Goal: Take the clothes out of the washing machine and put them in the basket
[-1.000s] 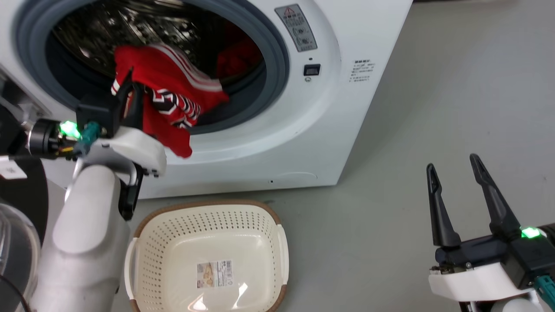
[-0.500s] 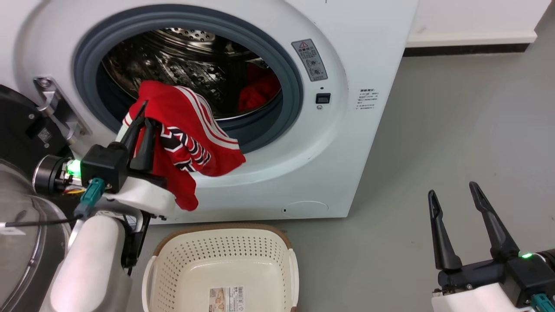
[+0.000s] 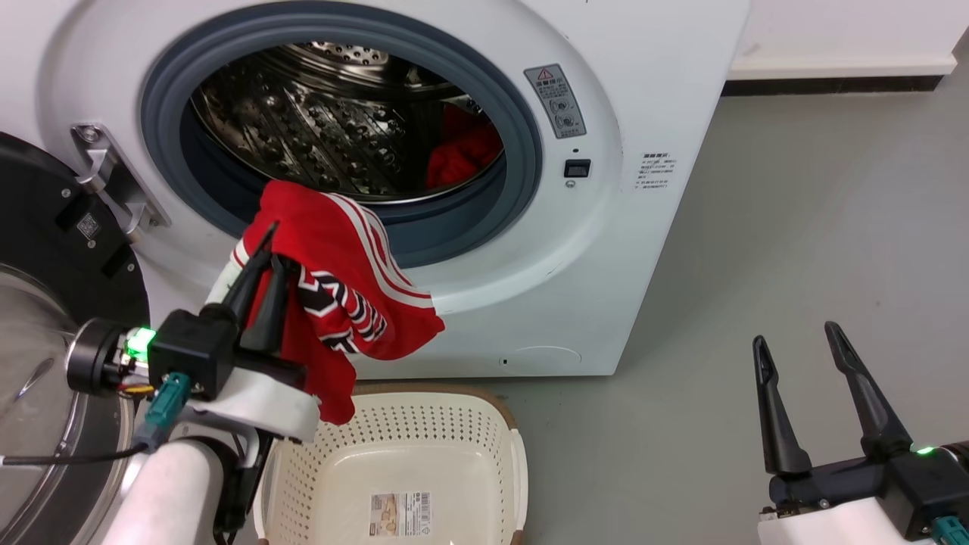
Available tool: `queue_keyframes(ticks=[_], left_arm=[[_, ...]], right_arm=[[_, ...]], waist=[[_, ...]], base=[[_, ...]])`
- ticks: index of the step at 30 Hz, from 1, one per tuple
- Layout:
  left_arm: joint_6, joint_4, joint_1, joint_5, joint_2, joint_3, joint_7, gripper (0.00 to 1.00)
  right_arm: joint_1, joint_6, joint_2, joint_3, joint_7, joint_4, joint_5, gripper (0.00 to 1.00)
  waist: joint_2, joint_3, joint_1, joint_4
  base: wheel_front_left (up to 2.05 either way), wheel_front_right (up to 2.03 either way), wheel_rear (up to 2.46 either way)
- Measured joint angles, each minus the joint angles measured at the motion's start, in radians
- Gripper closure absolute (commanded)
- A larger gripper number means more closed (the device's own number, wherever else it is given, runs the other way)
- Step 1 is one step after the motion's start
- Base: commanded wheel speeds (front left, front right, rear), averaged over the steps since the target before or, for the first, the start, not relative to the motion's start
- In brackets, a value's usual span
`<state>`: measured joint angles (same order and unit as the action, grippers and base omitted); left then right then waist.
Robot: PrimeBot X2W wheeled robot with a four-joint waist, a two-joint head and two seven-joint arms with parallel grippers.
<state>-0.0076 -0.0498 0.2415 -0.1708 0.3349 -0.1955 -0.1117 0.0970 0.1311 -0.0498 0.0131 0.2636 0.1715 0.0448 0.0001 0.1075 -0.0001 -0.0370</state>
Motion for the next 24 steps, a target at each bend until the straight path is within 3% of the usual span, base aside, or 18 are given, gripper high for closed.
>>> queue_keyframes(ticks=[12, 24], left_arm=[[0.0, 0.049, -0.095, -0.012, -0.034, -0.067, 0.01, 1.0], [-0.037, 0.365, 0.01, -0.02, -0.073, -0.116, -0.055, 1.0]], right_arm=[[-0.052, 0.0, 0.0, -0.015, 0.0, 0.015, 0.0, 0.0], [-0.163, 0.0, 0.0, -0.031, 0.0, 0.042, -0.002, 0.0]], waist=[[0.0, 0.108, 0.0, -0.007], [0.0, 0.306, 0.0002, -0.033]], base=[[0.0, 0.0, 0.0], [0.0, 0.0, 0.0]])
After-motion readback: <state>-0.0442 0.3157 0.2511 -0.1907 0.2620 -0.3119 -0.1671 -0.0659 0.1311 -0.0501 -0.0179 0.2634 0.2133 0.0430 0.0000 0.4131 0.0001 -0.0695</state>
